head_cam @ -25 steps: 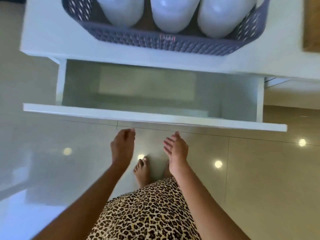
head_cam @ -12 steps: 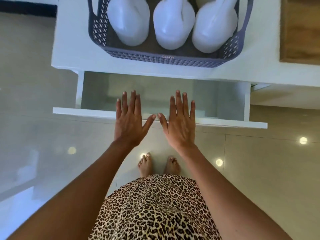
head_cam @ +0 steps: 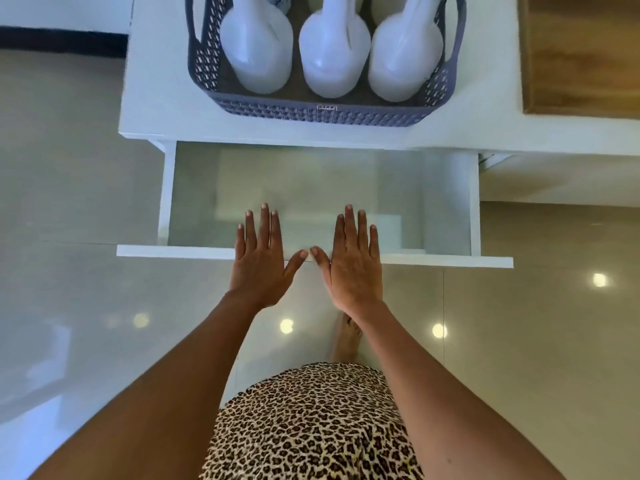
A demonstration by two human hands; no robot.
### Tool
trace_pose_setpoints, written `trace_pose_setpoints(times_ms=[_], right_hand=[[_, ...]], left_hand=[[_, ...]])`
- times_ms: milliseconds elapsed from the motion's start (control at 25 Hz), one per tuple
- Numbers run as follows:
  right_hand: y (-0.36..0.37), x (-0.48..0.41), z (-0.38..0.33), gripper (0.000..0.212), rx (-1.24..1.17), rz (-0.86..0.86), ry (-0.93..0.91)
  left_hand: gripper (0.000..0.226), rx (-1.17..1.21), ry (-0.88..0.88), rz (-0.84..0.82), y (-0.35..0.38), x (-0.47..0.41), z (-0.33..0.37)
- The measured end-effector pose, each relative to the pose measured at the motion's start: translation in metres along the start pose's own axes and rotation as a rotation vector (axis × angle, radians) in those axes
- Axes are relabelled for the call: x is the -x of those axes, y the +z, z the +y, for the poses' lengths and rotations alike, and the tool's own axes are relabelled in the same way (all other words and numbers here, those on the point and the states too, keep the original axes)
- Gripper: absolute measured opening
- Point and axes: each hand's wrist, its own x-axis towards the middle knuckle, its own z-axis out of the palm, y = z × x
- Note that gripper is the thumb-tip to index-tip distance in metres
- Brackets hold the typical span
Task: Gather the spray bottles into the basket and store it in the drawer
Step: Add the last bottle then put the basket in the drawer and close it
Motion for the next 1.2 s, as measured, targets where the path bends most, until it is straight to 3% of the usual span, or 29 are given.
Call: trace_pose_setpoints(times_ms=[200,400,520,960,1200], right_hand=[[0.022,0.052,-0.004,0.070,0.021,-0.040,0.018],[0.033,0.097,-0.009,0.060,0.058,-0.088,0.019],[0.043,0.127,-0.009,0.059,0.031,-0.132,0.013],[0.051,0.157,-0.012,0.060,0.063,-0.135,0.012],[0.032,0.152,-0.016,0.063,0.006,-0.253,-0.033]], left_hand=[[0.076,0.049,0.032,-0.064,0.024,0.049,-0.005],[0.045,0.118,0.134,-0.084,0.039,0.094,-0.014],[0.038,0.130,0.136,-0.122,0.052,0.123,-0.015],[0.040,0.087,0.140,-0.111,0.067,0.155,-0.015],[0.061,0.108,0.137,-0.199,0.042,0.156,-0.020]])
